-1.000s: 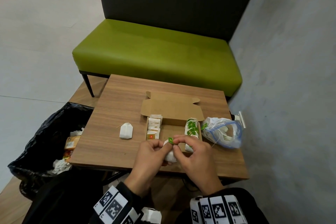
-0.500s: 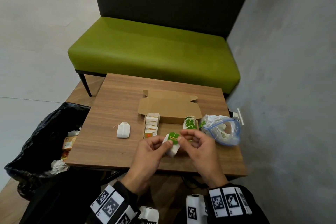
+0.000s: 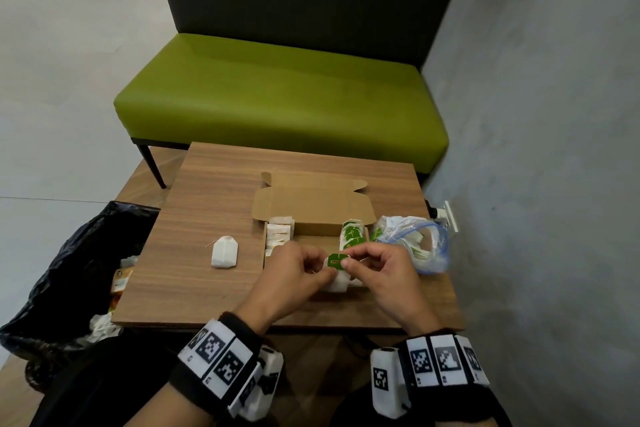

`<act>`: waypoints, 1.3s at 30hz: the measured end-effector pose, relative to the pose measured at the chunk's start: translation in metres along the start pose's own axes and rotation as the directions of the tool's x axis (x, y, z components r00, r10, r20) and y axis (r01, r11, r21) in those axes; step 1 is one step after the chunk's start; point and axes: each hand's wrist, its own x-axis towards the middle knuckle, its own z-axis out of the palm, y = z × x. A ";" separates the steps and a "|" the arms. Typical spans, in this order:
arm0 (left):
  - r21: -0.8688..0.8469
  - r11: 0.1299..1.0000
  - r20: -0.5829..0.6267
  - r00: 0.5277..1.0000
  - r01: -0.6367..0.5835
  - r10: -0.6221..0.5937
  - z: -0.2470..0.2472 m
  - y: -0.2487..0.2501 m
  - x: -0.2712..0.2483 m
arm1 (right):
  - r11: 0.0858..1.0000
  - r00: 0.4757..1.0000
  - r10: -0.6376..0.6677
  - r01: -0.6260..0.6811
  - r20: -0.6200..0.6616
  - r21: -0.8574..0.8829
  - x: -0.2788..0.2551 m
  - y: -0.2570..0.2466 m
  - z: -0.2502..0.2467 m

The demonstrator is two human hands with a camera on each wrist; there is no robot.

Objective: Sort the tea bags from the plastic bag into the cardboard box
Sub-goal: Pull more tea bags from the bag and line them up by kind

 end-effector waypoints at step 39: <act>0.463 0.859 0.043 0.962 0.219 -0.269 0.067 -0.045 0.076 | 0.902 0.912 0.256 -0.345 -0.321 -0.260 -0.004 0.077 -0.006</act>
